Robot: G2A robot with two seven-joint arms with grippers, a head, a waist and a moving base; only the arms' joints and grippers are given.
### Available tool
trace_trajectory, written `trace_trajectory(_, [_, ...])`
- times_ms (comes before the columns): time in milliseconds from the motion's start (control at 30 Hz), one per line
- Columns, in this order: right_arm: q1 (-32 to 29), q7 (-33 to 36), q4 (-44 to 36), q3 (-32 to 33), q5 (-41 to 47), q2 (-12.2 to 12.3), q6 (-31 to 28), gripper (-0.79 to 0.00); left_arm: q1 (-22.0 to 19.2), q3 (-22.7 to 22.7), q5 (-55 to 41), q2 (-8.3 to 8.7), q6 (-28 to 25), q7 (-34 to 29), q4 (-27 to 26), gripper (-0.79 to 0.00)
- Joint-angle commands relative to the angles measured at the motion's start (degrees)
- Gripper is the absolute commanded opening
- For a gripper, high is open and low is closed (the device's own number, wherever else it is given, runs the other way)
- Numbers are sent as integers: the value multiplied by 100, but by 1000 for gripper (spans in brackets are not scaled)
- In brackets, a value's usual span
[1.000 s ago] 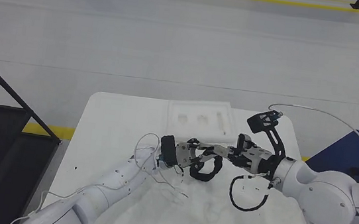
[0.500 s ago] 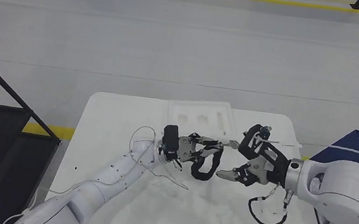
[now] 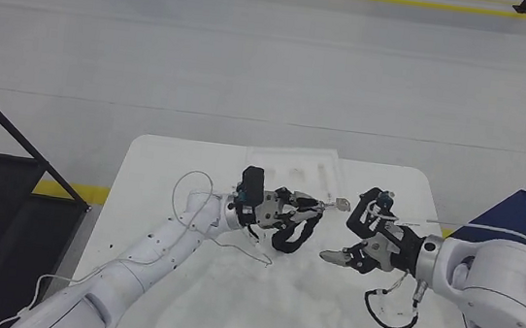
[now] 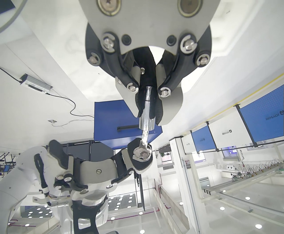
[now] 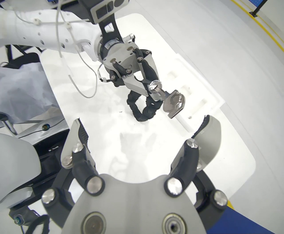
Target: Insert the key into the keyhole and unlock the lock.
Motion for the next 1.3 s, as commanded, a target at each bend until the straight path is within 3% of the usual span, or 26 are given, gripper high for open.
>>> trace_trajectory(0, [25, -52, -133, -68, -298, 3, -50, 0, 19, -10, -22, 7, -51, -132, -28, -785])
trace_trajectory(167, [19, -142, -355, -280, -706, 3, -79, 0, 44, -8, -150, -13, -89, -335, -56, -785])
trace_trajectory(500, [207, -109, -304, -710, -720, -16, -87, 0, 19, 70, -281, -90, -78, -474, -60, -785])
trace_trajectory(1000, [486, 215, -132, -880, -720, -1, -18, 0, -62, 214, 273, -101, 24, -37, 44, -785])
trace_trajectory(1133, [533, 232, -69, -678, -709, 35, -260, 0, -99, 183, 366, -75, -8, 58, 117, -785])
trace_trajectory(1267, [571, 377, -3, -516, -718, 97, -933, 0, -107, 150, 466, -22, -139, 50, 85, -785])
